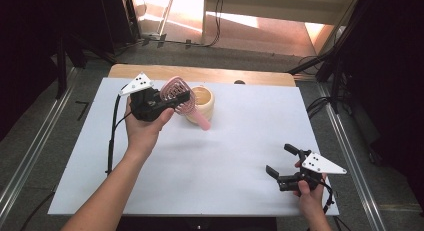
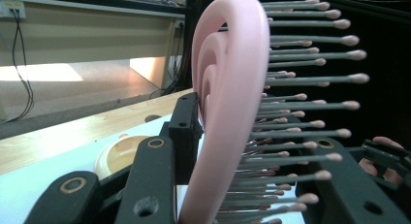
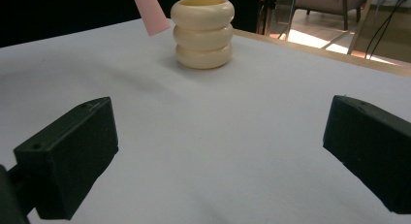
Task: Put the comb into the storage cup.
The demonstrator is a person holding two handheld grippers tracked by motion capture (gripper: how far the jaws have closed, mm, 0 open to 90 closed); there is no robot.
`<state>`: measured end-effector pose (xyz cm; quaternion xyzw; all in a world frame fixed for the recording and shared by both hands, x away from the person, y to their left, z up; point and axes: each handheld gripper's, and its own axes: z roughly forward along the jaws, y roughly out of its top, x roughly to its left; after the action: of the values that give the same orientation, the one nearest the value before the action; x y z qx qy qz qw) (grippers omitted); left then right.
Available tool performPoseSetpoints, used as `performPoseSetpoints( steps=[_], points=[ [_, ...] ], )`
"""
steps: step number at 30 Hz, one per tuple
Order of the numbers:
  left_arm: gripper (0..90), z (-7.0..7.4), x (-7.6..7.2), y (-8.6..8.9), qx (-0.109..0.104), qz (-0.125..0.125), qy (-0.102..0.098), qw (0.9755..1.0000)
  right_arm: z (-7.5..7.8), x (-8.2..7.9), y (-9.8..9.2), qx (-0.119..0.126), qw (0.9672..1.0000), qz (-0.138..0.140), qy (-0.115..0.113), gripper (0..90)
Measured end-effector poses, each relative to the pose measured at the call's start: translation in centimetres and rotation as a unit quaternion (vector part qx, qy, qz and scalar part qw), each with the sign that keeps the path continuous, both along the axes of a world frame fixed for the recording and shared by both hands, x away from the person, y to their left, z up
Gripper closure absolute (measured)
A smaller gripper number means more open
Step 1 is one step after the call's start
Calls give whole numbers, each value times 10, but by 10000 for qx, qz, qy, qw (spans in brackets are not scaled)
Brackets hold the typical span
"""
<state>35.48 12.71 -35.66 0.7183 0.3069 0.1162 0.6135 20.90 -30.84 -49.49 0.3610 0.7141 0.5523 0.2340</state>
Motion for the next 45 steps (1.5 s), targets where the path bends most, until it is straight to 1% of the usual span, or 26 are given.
performPoseSetpoints(
  steps=[3,6,9,11,16,23,29,33,38,45],
  points=[
    [635,1,3,0,-11,15,20,10000,-1,-2,-5,10,10000,-51,-4,0],
    [635,3,5,0,15,21,31,10000,-2,-3,-7,-1,10000,-71,11,0],
    [635,4,9,0,-9,58,30,10000,-3,-3,-10,4,10000,-75,6,0],
    [635,4,11,1,-60,77,29,9999,-3,-3,-11,34,10000,-70,2,0],
    [635,4,16,1,-33,126,23,9999,-6,0,-14,76,9999,-100,59,0],
    [635,5,20,2,-79,168,31,9998,-7,0,-23,206,9995,-233,62,0],
    [635,8,23,3,-54,215,12,9998,-7,0,-23,188,9995,-251,22,0],
    [635,10,28,6,-127,262,28,9996,-7,0,-23,183,9996,-234,26,0],
    [635,14,33,7,-101,305,14,9995,-7,-1,-22,155,9996,-246,22,0],
    [635,22,36,6,-153,303,-39,9994,-7,-1,-22,158,9996,-241,24,0]
  ],
)
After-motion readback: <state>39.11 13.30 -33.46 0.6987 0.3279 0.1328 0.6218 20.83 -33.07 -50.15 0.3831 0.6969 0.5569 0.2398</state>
